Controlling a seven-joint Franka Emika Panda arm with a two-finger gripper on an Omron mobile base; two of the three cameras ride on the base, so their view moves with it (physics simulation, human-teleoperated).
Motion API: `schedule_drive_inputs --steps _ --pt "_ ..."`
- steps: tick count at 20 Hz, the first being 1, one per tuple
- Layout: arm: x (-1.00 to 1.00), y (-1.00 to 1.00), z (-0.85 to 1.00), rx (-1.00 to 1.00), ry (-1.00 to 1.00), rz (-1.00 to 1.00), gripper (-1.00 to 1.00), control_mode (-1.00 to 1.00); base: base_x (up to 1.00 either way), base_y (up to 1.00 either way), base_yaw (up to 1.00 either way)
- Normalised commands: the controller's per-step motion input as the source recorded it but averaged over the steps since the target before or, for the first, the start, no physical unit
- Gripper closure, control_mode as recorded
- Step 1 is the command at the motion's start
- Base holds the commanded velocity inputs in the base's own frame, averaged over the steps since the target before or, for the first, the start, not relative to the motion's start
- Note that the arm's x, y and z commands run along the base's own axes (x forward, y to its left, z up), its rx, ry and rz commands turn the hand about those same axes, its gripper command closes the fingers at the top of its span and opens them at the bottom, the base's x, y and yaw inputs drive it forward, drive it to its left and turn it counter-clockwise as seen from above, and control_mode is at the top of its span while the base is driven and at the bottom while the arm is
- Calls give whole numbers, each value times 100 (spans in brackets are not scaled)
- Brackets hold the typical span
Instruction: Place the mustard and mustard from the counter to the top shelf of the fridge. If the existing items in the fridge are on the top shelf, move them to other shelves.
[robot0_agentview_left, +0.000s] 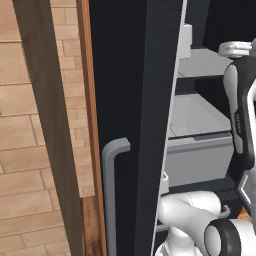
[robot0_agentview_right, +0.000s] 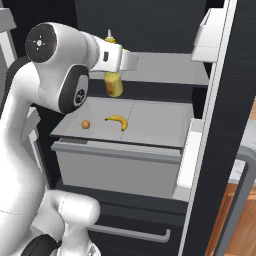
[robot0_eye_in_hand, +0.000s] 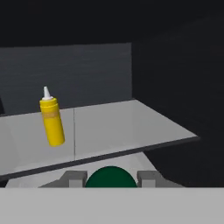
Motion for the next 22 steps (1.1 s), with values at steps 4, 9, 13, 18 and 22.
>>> schedule_drive_inputs --steps 4,9,13,18,22 --pt "9 -1 -1 0 -5 11 100 -100 0 0 0" --pt "76 0 -2 0 0 3 100 -100 0 0 0" --pt "98 0 0 0 0 3 100 -100 0 0 0" --pt "100 0 0 0 0 3 100 -100 0 0 0" --pt "100 0 -1 0 0 1 100 -100 0 0 0"
